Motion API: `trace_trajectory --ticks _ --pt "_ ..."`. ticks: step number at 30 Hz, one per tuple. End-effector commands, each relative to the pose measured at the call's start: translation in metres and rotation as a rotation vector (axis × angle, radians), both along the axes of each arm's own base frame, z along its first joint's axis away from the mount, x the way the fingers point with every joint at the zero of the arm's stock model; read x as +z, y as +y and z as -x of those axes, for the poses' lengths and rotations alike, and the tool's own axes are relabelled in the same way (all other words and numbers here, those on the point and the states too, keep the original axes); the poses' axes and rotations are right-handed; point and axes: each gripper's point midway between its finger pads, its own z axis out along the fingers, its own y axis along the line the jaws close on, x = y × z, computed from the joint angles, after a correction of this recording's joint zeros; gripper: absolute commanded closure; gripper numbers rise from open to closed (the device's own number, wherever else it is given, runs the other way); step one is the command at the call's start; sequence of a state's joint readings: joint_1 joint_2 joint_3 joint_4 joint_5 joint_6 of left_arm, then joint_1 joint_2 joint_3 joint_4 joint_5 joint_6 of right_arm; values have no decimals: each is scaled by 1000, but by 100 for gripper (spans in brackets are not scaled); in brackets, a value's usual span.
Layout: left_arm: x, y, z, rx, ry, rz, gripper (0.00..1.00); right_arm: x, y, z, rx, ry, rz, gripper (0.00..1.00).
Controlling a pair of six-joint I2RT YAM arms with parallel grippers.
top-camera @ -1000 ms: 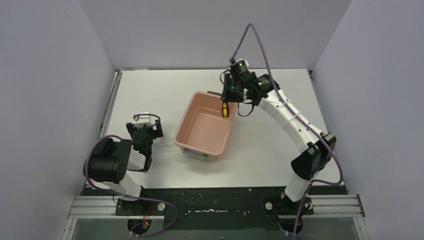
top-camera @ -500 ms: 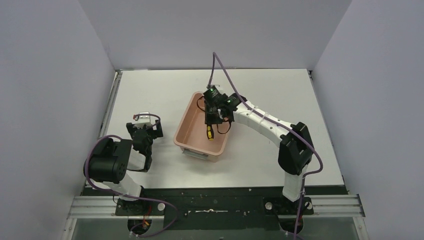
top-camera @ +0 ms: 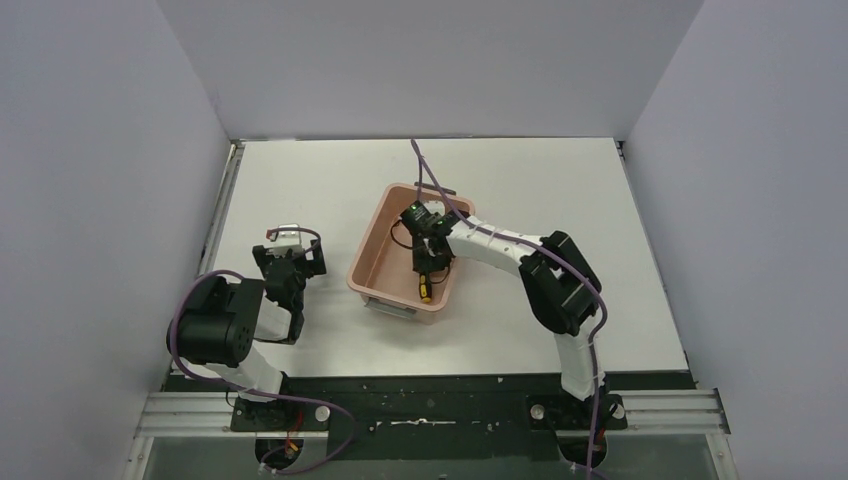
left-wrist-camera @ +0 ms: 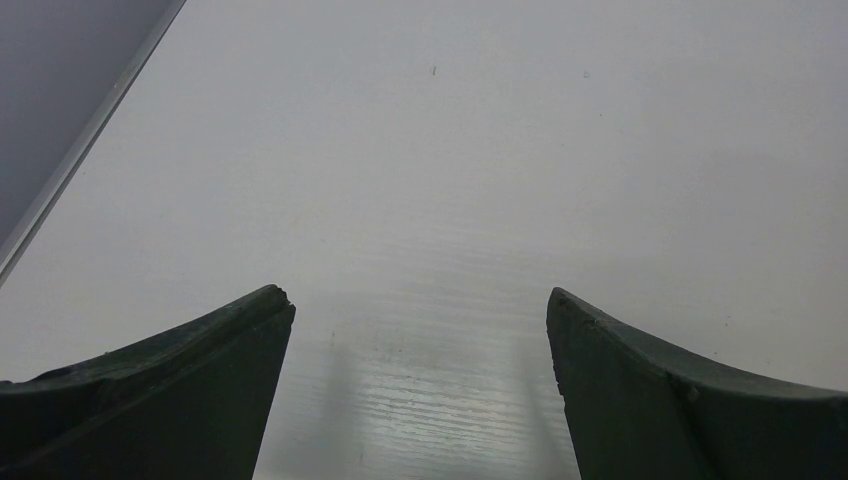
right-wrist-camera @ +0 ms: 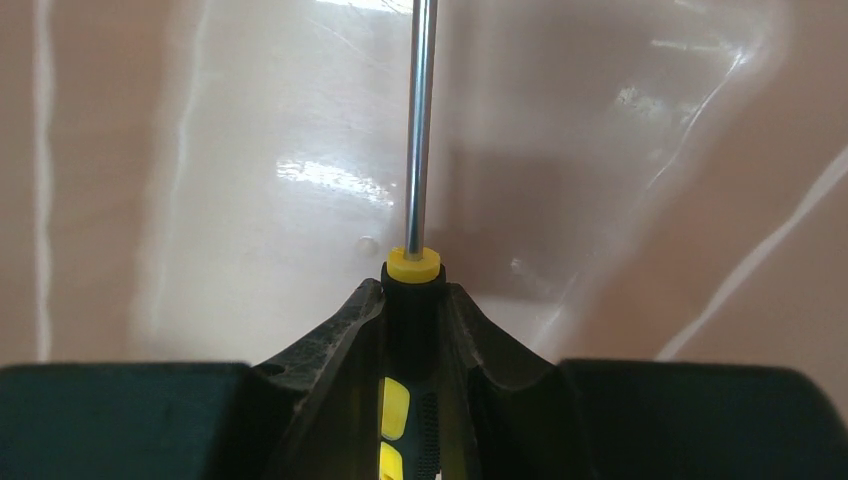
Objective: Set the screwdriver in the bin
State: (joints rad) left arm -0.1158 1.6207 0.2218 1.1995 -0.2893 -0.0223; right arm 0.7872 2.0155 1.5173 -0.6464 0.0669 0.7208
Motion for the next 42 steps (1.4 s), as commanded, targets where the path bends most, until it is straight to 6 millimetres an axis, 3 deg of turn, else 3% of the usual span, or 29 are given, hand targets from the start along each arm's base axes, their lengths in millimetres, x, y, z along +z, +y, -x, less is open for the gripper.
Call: trace_trajectory --ticks 1,5,9,15,18,20,23,24,31,34,37,42 --pt "18 0 -10 0 -63 12 3 -3 7 -10 -28 -52 -18 84" --pt "18 -1 -10 -1 -63 14 3 0 6 -11 -33 -59 -16 69" --pt "18 -1 -11 -1 -65 14 3 21 14 -11 -11 -79 -29 60" --pt "18 -1 -11 -1 -63 14 3 71 25 -12 18 -142 -79 47" --pt "18 0 -10 0 -62 14 3 106 29 -12 34 -189 -107 41" --pt "18 -1 -10 -1 -64 14 3 130 29 -13 45 -227 -116 33" --pt "18 0 -10 0 -63 14 3 167 24 -12 75 -284 -144 6" --pt "18 0 -10 0 -62 15 3 179 21 -12 85 -305 -151 1" --pt "18 -1 -10 -1 -63 14 3 264 -23 -14 121 -531 -195 0" --pt "18 -1 -10 -2 -63 15 3 290 -64 -22 74 -692 -148 0" --pt "17 0 -10 -1 -60 14 3 292 -123 -34 -37 -832 -59 0" --pt "18 -1 -10 -2 -62 14 3 261 -206 -30 -192 -1016 124 0"
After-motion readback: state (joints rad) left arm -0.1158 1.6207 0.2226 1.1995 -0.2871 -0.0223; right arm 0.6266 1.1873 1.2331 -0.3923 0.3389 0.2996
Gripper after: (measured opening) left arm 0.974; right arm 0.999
